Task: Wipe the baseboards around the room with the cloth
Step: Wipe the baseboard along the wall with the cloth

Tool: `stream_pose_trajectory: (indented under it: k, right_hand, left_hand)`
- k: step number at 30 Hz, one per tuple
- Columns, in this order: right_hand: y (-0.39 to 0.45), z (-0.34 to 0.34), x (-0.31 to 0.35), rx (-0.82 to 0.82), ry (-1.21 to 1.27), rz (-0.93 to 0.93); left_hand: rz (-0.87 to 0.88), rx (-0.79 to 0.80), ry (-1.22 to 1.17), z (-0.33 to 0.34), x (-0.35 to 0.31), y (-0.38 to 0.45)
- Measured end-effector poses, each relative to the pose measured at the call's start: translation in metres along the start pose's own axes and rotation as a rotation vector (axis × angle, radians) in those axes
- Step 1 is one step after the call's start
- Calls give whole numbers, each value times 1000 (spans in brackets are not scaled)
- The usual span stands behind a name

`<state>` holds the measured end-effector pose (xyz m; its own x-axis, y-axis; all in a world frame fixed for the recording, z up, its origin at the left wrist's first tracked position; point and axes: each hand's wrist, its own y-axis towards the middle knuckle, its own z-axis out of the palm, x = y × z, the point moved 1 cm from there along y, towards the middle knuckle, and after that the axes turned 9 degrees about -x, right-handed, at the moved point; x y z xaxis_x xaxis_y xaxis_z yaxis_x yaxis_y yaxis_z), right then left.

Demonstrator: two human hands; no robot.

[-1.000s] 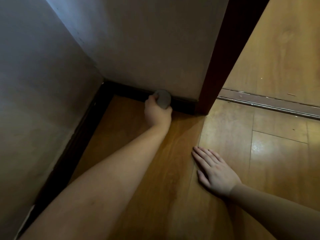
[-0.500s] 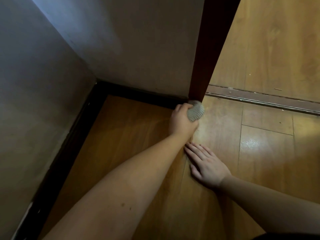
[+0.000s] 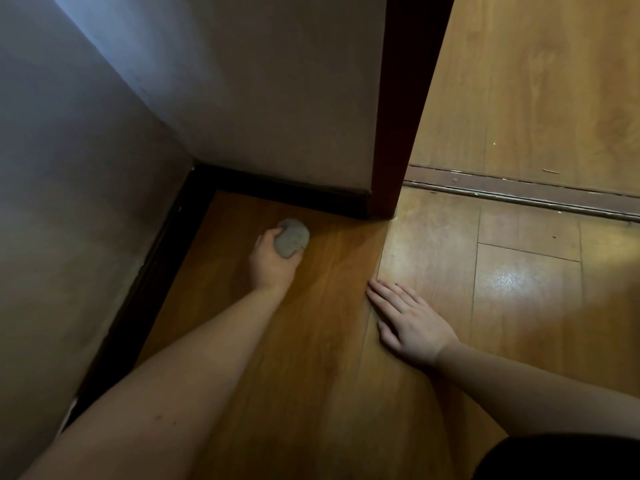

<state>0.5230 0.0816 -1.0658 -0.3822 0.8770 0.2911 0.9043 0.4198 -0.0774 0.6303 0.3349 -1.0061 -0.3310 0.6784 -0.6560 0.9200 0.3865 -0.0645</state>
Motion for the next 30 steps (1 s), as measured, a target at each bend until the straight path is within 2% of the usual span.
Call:
stream_pose_trajectory:
  k: [4, 10, 14, 19, 24, 30]
  right_hand:
    - [1, -3, 2, 11, -1, -2]
    - [0, -9, 8, 37, -33, 23]
    - [-7, -8, 15, 119, -36, 75]
    - [-56, -7, 26, 246, -51, 126]
    - [-78, -3, 30, 451, -74, 84]
    - [-74, -6, 31, 579, -47, 76]
  left_hand:
    - [145, 106, 114, -28, 21, 1]
    - [491, 431, 408, -62, -3, 6]
    - [566, 473, 413, -74, -2, 1]
    - [543, 470, 427, -95, 16, 5]
    - [493, 448, 421, -109, 30, -4]
    - [238, 480, 235, -100, 67, -64]
